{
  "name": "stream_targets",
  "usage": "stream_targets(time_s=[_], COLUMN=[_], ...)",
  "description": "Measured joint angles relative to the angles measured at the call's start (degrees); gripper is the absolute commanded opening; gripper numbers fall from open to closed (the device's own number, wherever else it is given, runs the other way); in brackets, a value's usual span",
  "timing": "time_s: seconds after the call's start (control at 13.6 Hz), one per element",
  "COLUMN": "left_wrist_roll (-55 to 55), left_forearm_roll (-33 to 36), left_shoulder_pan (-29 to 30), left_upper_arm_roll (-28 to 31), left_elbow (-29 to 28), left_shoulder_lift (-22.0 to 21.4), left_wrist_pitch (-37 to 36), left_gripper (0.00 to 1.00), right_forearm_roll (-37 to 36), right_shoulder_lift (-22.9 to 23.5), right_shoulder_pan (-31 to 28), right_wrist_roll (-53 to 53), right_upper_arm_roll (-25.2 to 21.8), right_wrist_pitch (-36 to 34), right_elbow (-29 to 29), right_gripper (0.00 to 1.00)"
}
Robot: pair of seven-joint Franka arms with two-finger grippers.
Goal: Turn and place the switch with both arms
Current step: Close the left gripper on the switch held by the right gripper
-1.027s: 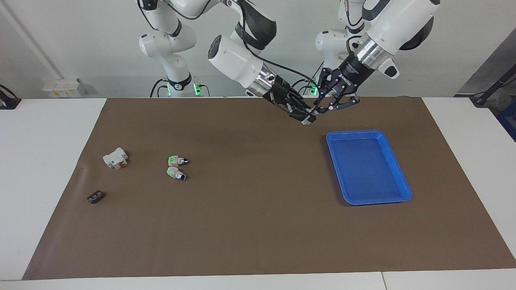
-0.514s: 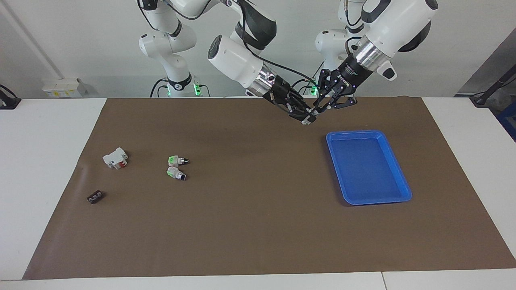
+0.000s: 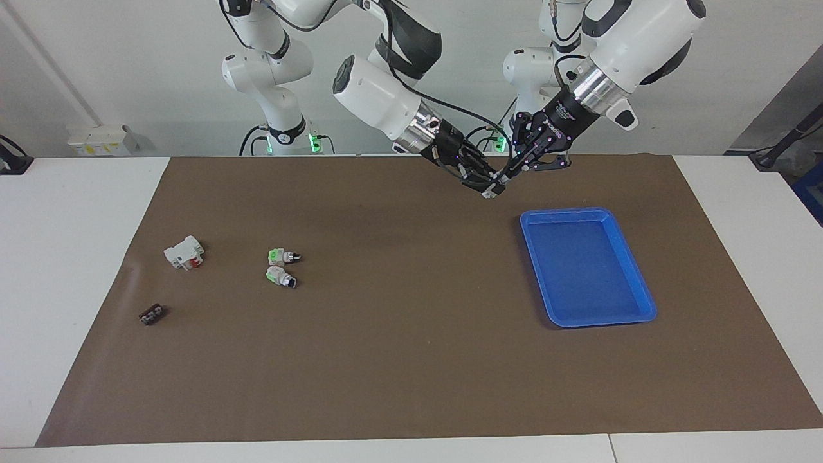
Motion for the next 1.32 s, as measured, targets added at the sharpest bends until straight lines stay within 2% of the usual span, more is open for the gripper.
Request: stream_targets(time_s=[0.51, 0.95, 1.32], left_wrist_roll=[11.0, 30.1, 51.4], left_forearm_roll=[-1.2, -2.5, -2.5], left_shoulder_pan=[0.2, 0.8, 1.2], left_upper_arm_roll=[0.3, 0.3, 0.4], left_elbow=[0.0, 0.0, 0.2], left_shoulder_lift=[0.0, 0.0, -0.1], left_wrist_pitch=[-0.3, -2.3, -6.3], left_gripper=[0.00, 0.00, 0.00], right_forearm_roll=[0.0, 0.0, 0.0], right_shoulder_lift=[-0.2, -0.7, -1.8], right_shoulder_pan=[0.0, 0.1, 0.3], right_wrist_roll=[0.0, 0.0, 0.0], right_upper_arm_roll=[0.0, 0.0, 0.2], right_wrist_pitch=[0.0, -0.7, -2.3], right_elbow=[0.0, -0.6, -1.9], right_gripper=[0.00, 0.00, 0.00])
